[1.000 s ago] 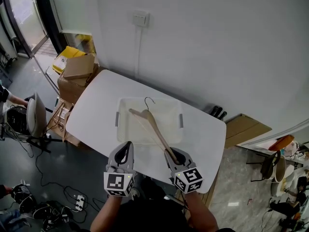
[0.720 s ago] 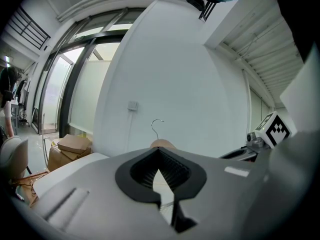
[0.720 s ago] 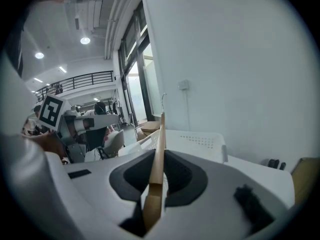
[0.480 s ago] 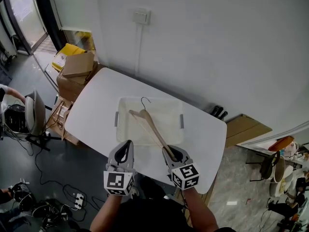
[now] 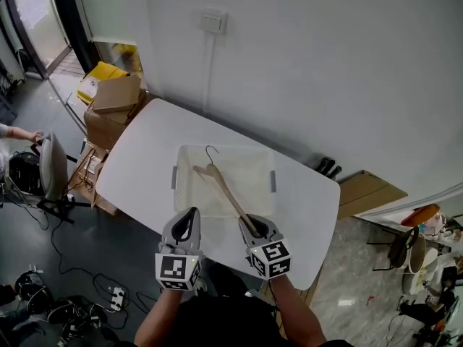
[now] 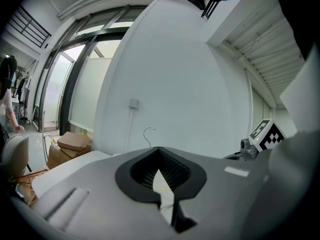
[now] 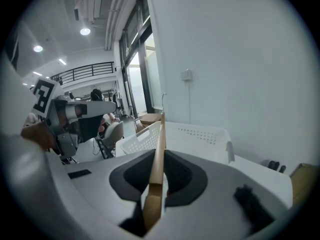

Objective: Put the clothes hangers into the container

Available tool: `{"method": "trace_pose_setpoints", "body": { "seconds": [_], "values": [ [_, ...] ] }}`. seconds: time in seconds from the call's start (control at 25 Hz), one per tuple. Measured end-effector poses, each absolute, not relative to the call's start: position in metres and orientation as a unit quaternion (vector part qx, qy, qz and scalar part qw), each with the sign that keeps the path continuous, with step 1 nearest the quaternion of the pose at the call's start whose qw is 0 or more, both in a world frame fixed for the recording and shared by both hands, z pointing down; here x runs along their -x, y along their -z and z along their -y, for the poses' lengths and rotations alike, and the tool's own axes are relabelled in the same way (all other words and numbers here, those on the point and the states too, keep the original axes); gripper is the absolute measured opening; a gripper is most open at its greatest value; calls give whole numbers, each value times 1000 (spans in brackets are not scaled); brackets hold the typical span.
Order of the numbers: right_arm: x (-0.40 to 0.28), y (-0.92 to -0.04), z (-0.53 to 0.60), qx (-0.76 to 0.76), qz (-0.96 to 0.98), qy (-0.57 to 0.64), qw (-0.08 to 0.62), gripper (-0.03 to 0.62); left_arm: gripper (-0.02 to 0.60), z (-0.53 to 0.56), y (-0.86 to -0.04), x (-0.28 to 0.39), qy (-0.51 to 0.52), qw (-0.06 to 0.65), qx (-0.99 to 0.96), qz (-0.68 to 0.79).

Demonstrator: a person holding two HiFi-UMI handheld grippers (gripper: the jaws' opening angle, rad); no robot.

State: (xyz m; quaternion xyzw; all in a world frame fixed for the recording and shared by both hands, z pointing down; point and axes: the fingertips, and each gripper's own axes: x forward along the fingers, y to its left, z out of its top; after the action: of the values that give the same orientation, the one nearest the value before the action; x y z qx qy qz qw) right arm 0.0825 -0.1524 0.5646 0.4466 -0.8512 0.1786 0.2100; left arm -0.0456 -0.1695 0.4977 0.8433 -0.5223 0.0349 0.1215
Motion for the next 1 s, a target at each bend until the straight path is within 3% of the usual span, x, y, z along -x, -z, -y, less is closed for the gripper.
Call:
{"method": "trace_pose_setpoints", "body": {
  "seconds": [1.0],
  "values": [
    [-73, -583, 171, -444, 842, -185, 243, 60, 6, 174, -500, 48, -35, 127, -843, 521]
  ]
}}
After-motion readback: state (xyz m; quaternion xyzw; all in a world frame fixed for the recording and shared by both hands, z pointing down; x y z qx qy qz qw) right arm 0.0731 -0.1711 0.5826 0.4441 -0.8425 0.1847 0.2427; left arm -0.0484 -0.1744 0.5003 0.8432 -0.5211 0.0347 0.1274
